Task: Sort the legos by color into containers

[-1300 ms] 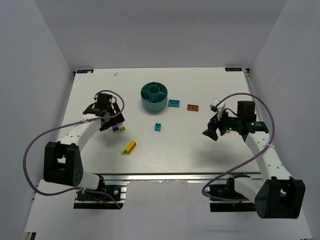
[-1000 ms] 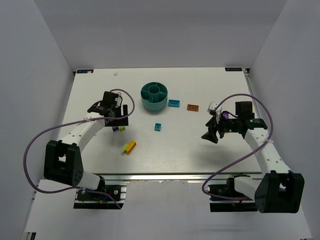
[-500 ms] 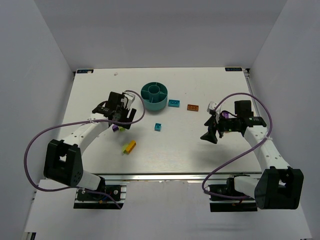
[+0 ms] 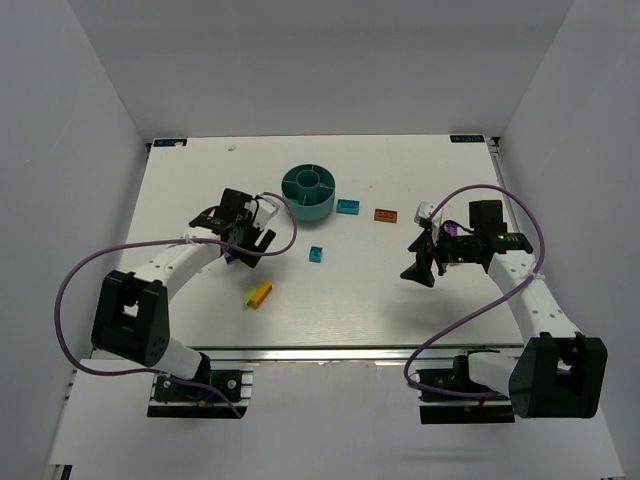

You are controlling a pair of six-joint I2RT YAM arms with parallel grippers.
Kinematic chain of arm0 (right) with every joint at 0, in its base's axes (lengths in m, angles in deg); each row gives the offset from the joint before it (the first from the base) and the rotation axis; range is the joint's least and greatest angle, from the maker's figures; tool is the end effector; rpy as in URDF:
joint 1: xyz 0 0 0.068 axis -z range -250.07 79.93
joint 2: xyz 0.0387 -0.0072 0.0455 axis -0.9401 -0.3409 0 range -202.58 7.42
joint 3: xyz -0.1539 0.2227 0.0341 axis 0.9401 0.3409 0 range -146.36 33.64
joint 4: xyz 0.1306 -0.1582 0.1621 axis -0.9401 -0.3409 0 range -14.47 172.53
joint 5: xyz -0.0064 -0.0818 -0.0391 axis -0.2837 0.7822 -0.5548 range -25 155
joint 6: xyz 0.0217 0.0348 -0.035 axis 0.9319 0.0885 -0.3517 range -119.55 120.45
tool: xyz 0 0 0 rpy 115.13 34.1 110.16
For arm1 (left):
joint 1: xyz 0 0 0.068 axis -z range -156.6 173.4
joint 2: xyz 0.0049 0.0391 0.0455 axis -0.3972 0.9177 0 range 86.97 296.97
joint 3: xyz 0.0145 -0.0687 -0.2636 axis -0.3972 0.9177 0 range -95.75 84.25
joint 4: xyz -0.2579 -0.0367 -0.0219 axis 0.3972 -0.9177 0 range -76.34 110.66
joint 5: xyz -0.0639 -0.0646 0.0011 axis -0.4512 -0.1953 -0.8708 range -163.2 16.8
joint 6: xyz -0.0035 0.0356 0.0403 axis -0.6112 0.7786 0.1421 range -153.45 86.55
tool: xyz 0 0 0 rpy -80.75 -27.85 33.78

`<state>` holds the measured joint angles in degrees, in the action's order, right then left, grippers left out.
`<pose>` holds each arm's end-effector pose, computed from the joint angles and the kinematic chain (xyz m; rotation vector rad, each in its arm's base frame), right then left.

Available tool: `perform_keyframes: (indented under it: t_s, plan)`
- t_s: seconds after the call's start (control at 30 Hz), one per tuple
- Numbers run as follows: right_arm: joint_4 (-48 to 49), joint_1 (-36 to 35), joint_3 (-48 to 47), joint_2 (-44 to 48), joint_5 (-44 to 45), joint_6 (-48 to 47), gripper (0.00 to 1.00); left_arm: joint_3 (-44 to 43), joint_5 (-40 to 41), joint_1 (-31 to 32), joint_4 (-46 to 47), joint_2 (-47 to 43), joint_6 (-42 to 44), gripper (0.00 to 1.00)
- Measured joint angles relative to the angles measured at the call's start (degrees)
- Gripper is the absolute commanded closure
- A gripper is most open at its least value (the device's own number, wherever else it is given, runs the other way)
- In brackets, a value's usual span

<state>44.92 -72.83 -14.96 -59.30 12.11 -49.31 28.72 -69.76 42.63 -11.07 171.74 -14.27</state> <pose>0.2193 0.0391 0.2580 -1.2487 1.7846 0.7173 0.2766 -0.0942 0.2133 0.8470 2.4943 0.0789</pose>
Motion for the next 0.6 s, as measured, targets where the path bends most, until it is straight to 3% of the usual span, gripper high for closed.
perform_keyframes:
  t_s: [0.37,0.6]
  plan:
    - [0.0,0.0,-0.07,0.0,0.0,0.31,0.17,0.04,0.52,-0.07,2.27,4.33,3.32,0.12]
    - [0.0,0.0,-0.07,-0.04,0.0,0.31,0.17,0.04,0.59,-1.4,3.93,7.45,4.74,0.19]
